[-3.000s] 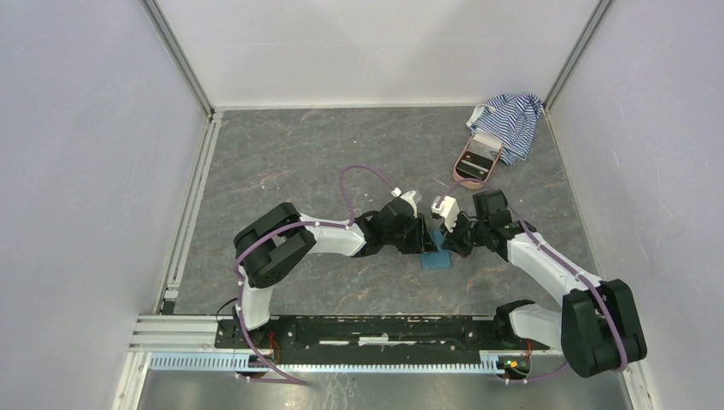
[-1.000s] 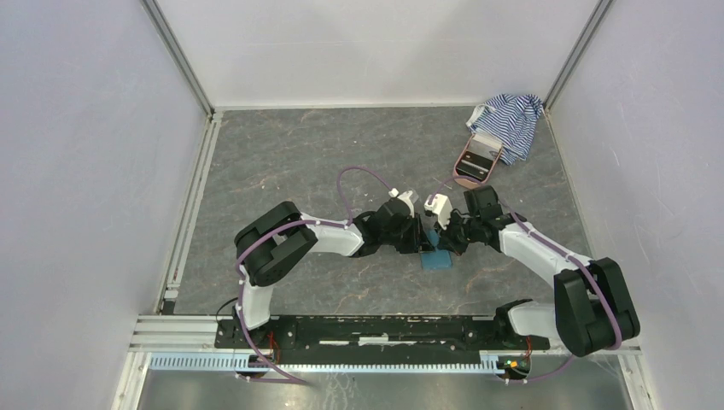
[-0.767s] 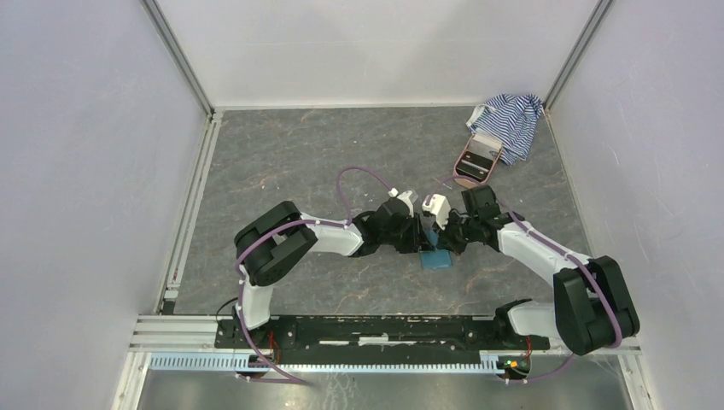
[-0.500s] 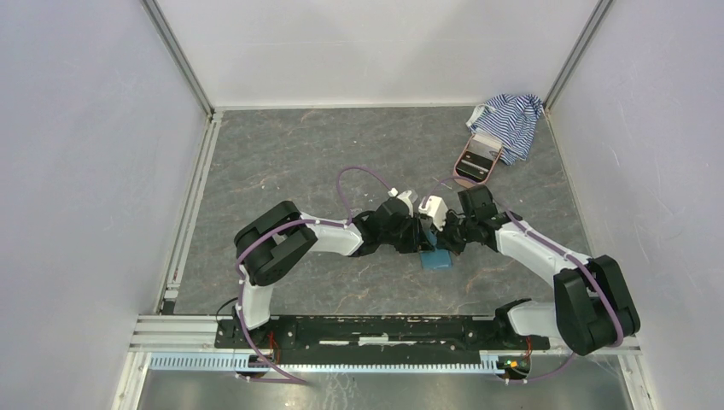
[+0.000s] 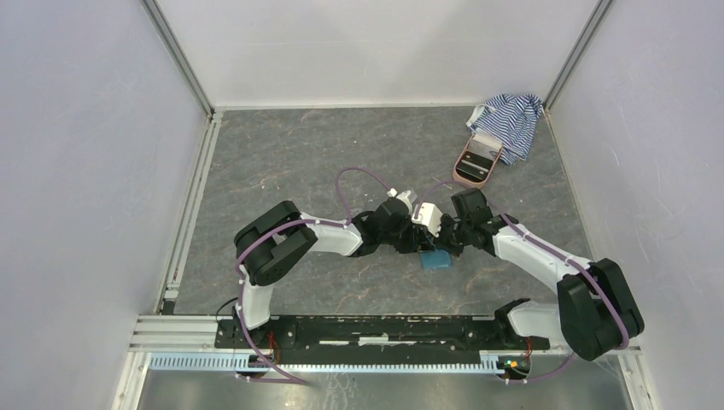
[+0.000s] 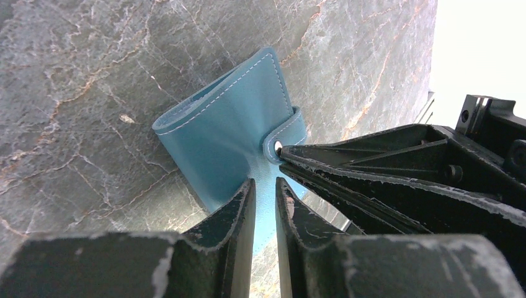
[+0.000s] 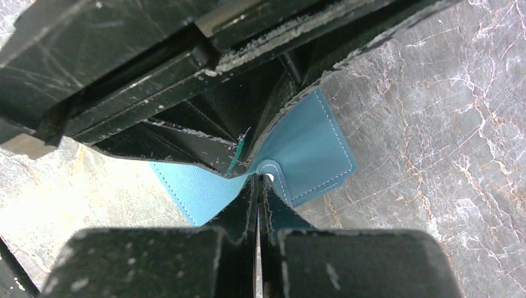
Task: Put the credit cards into the card holder
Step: Close the card holder at the center of the board.
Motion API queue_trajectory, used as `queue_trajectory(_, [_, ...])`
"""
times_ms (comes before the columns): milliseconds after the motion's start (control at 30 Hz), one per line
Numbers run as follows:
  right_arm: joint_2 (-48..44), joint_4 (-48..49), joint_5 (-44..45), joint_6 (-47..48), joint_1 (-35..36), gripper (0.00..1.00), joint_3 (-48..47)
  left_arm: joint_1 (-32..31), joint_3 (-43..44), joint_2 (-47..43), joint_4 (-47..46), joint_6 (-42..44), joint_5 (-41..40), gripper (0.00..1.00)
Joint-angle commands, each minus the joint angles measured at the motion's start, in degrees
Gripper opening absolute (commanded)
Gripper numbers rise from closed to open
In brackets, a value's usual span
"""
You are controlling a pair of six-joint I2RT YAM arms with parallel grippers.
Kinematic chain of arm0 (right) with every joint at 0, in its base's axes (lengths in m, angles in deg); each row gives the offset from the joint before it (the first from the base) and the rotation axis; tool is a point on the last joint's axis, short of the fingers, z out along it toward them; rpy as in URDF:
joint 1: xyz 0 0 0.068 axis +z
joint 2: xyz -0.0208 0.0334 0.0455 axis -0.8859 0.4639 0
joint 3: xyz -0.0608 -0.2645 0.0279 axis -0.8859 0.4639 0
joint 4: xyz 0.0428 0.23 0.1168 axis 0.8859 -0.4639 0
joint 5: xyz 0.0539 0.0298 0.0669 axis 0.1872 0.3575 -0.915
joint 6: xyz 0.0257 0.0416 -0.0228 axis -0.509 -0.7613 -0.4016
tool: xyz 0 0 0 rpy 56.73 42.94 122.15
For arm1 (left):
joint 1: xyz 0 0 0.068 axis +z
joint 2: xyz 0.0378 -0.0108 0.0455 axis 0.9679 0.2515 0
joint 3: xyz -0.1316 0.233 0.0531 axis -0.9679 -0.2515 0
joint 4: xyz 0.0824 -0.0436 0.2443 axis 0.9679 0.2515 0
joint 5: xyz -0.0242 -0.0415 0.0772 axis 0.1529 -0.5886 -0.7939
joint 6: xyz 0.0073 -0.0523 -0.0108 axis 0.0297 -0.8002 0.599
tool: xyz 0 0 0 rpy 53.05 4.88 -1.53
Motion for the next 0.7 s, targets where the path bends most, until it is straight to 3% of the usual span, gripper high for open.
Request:
queue_trajectory(0, [1.7, -2.4, 1.8, 1.5, 1.4, 0.00, 3.0, -0.1, -1.2, 1.7, 2.0, -1.2, -0.5, 0.26])
queue_trajectory(667, [2.9, -5.5, 1.8, 5.3, 4.4, 0.00, 3.7, 1.5, -3.6, -1.6, 1.3, -1.7, -0.7, 0.28])
